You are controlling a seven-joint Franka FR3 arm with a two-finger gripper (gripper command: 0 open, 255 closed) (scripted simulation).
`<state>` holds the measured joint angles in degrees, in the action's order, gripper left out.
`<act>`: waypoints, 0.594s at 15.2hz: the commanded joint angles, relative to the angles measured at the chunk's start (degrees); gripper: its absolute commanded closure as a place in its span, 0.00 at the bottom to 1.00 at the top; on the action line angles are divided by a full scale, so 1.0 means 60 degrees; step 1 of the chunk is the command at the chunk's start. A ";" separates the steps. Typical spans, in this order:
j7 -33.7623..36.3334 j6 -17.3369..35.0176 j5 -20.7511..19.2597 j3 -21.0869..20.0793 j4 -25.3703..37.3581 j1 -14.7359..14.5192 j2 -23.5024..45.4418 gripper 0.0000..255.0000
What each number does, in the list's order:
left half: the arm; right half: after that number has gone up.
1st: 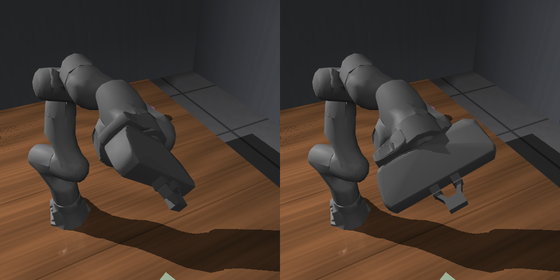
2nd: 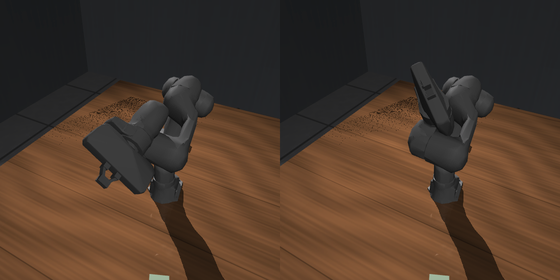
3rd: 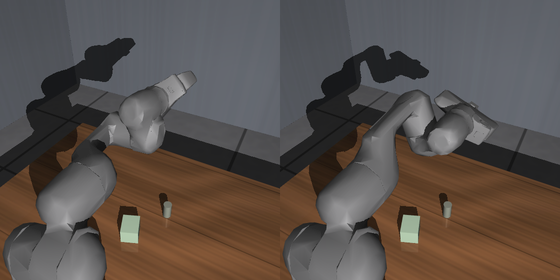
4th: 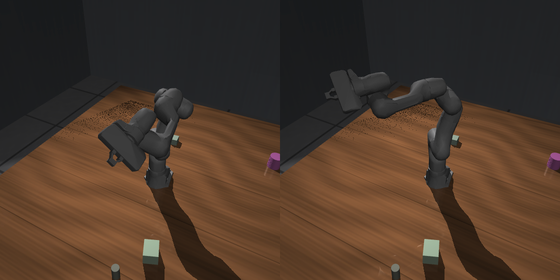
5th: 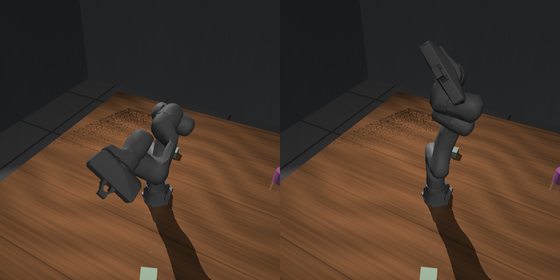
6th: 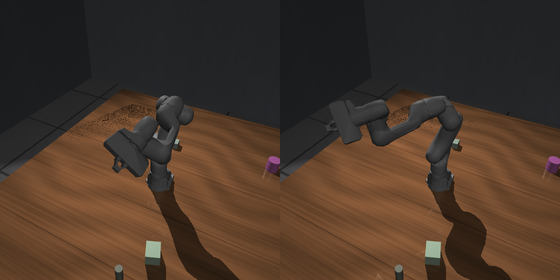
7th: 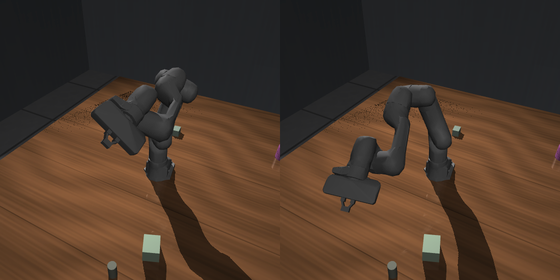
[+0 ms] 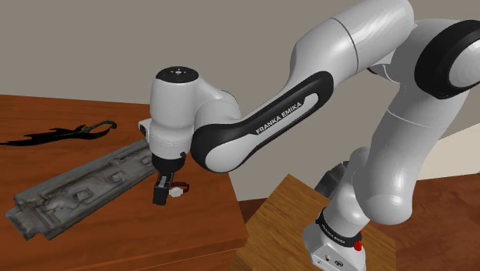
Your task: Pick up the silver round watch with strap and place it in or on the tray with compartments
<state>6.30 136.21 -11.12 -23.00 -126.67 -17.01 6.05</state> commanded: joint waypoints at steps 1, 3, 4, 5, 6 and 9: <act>0.0000 0.0000 0.0000 0.0000 0.0000 0.0000 0.0000 0.00; 0.0000 0.0000 0.0000 0.0000 0.0000 0.0000 0.0000 1.00; 0.0000 0.0000 0.0000 0.0000 0.0000 0.0000 0.0000 1.00; 0.0000 0.0000 0.0000 0.0000 0.0000 0.0000 0.0000 1.00; 0.0000 0.0000 0.0000 0.0000 0.0000 0.0000 0.0000 1.00; 0.0000 0.0000 0.0000 0.0000 0.0000 0.0000 0.0000 1.00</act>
<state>6.30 136.21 -11.13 -23.00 -126.67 -17.01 6.04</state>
